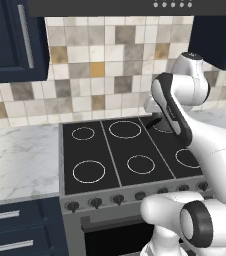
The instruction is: Turn on the rear right burner of the stove.
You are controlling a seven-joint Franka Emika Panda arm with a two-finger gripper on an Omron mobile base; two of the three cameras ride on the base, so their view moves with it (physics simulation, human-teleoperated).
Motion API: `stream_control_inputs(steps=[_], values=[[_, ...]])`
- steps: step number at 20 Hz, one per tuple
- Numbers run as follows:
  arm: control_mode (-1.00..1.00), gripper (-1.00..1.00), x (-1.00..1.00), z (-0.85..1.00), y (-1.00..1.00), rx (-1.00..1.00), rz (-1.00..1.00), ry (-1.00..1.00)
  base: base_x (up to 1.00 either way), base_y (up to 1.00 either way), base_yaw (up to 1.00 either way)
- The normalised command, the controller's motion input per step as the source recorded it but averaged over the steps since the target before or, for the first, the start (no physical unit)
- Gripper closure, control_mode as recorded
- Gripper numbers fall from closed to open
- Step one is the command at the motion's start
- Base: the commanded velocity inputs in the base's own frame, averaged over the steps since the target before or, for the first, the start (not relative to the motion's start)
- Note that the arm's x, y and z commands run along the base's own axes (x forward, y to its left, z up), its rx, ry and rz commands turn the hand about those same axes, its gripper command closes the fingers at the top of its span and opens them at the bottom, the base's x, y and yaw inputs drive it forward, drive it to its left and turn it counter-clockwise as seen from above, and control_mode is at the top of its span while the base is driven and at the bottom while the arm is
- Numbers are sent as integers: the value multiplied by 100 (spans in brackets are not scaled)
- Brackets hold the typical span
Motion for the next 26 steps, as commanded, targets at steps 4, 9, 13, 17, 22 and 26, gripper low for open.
stream_control_inputs(steps=[4,9,13,17,22,26], values=[[-100,-100,-9,0,-32,0,0,0,0,0,0],[-100,-100,-35,0,-63,0,0,0,0,0,0],[-100,-100,-33,-6,-46,0,0,-8,0,0,0],[-100,-100,-37,-26,-59,1,12,-33,0,0,0],[-100,-100,-27,-53,-99,9,29,-57,0,0,0],[-100,-100,-19,-99,-94,7,24,-41,0,0,0]])
